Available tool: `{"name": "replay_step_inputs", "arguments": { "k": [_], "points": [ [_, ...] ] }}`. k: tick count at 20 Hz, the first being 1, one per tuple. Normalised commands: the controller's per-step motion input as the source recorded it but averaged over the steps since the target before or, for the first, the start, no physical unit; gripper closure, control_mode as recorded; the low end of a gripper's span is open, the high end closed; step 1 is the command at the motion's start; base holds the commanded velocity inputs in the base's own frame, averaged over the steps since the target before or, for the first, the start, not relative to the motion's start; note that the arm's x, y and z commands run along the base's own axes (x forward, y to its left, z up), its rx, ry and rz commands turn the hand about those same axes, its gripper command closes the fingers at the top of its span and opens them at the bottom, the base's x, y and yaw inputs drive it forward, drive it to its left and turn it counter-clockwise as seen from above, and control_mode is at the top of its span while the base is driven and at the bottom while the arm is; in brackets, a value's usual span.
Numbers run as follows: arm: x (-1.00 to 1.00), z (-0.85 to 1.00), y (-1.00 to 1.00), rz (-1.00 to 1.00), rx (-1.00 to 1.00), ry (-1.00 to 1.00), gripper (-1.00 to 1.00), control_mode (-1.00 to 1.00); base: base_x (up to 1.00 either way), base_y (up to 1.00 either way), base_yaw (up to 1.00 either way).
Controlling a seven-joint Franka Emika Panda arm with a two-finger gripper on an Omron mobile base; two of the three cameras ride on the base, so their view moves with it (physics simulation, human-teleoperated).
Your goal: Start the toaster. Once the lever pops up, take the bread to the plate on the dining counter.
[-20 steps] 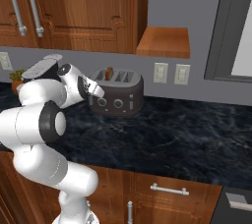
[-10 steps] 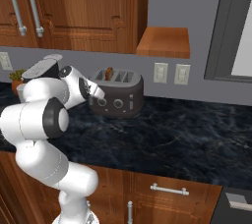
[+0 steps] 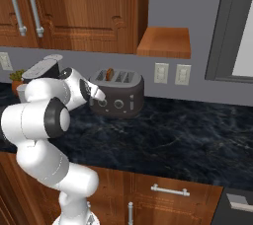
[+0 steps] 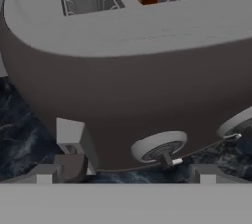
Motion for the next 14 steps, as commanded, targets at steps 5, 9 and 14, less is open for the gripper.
{"name": "replay_step_inputs", "arguments": {
  "k": [5,9,14],
  "points": [
    [0.0,-0.09,0.0,0.0,0.0,0.0,-1.0,-1.0,0.0,0.0,0.0],
    [0.0,-0.15,0.0,0.0,0.0,0.0,-1.0,-1.0,0.0,0.0,0.0],
    [0.0,-0.18,0.0,0.0,0.0,0.0,-1.0,-1.0,0.0,0.0,0.0]
  ]
}}
